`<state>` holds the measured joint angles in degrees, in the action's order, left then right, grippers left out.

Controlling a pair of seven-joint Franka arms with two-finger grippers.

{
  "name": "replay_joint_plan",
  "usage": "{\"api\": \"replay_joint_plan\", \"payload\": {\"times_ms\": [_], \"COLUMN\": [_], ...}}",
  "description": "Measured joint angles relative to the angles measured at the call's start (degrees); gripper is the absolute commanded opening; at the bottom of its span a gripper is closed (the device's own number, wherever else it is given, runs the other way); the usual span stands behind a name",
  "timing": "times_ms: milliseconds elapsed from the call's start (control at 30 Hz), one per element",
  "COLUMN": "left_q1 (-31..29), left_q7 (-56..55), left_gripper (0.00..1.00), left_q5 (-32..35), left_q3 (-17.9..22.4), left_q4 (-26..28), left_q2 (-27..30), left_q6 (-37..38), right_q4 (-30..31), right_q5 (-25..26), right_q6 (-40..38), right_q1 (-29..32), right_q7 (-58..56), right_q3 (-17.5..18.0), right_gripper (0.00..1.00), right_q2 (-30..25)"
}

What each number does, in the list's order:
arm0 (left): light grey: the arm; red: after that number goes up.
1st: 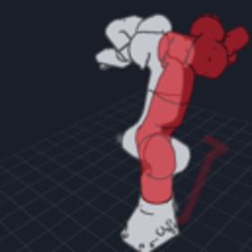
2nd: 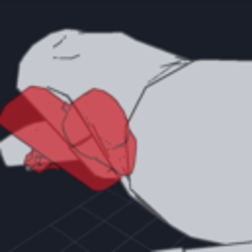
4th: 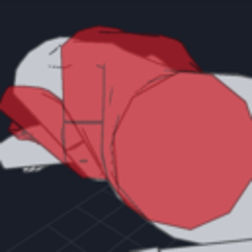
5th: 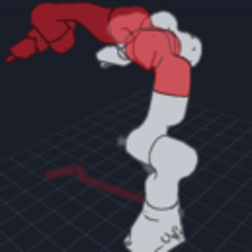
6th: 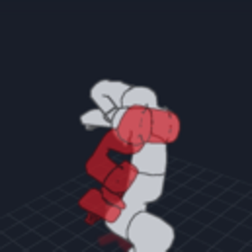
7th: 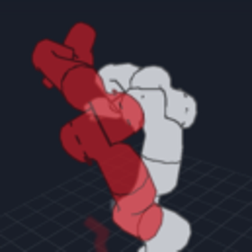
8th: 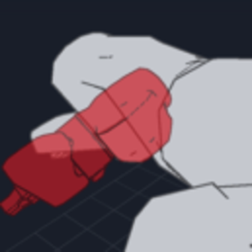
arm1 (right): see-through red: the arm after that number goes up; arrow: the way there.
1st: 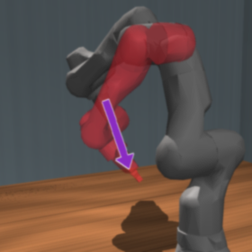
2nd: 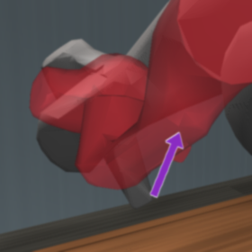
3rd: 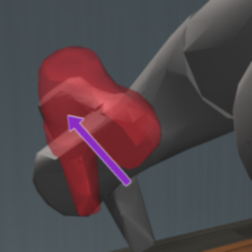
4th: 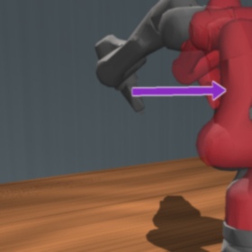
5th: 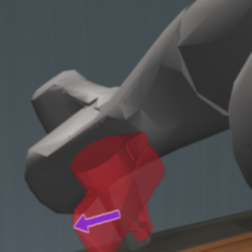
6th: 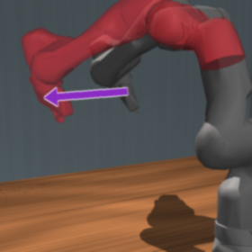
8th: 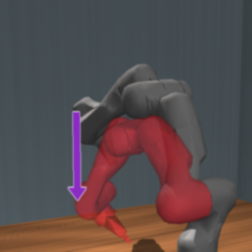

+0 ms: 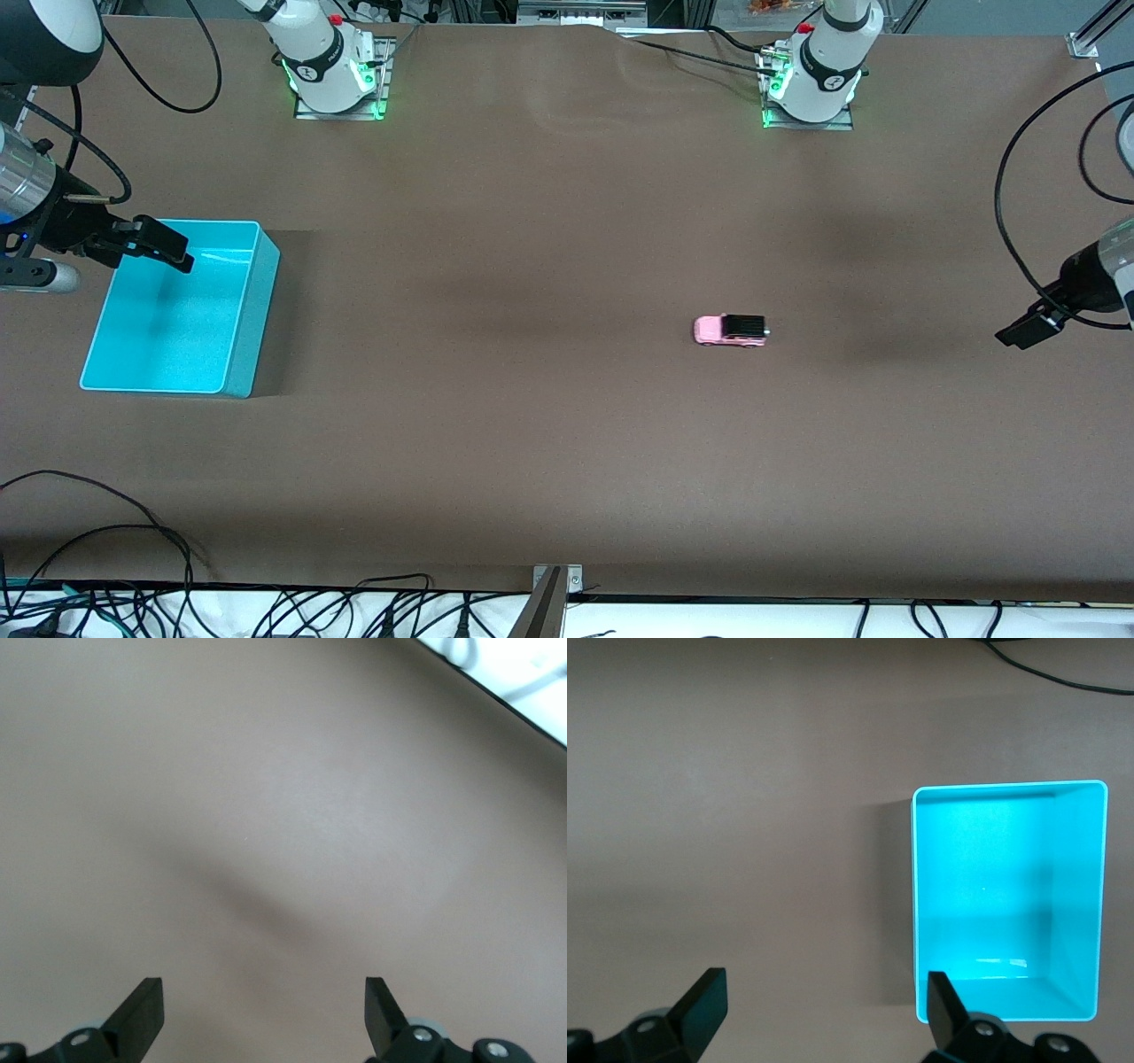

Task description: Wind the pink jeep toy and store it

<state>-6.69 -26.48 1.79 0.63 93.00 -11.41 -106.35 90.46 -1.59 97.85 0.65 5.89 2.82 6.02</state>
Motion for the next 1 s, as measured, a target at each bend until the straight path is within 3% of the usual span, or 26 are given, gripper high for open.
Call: {"api": "replay_joint_plan", "payload": {"times_ms": [300,1000], "left_q1": [0.1,0.4], "left_q7": [20.8,27.2], "left_gripper": [1.00,1.00], "left_q5": [-0.1,-0.6], "left_q3": [-1.1,-4.3], "left_q4": [-3.5,-4.9], "left_q2": [-0.1,0.8], "left_q6": [2.4,4.3], "right_q4": [0.0,0.0], "right_q5": [0.0,0.0], "right_q6": [0.0,0.0], "right_q1": [0.0,0.0], "right_q7": [0.0,0.0], "right_q3": [0.0,0.0], "right_gripper": [1.00,1.00], "right_q2": [0.0,0.0]}}
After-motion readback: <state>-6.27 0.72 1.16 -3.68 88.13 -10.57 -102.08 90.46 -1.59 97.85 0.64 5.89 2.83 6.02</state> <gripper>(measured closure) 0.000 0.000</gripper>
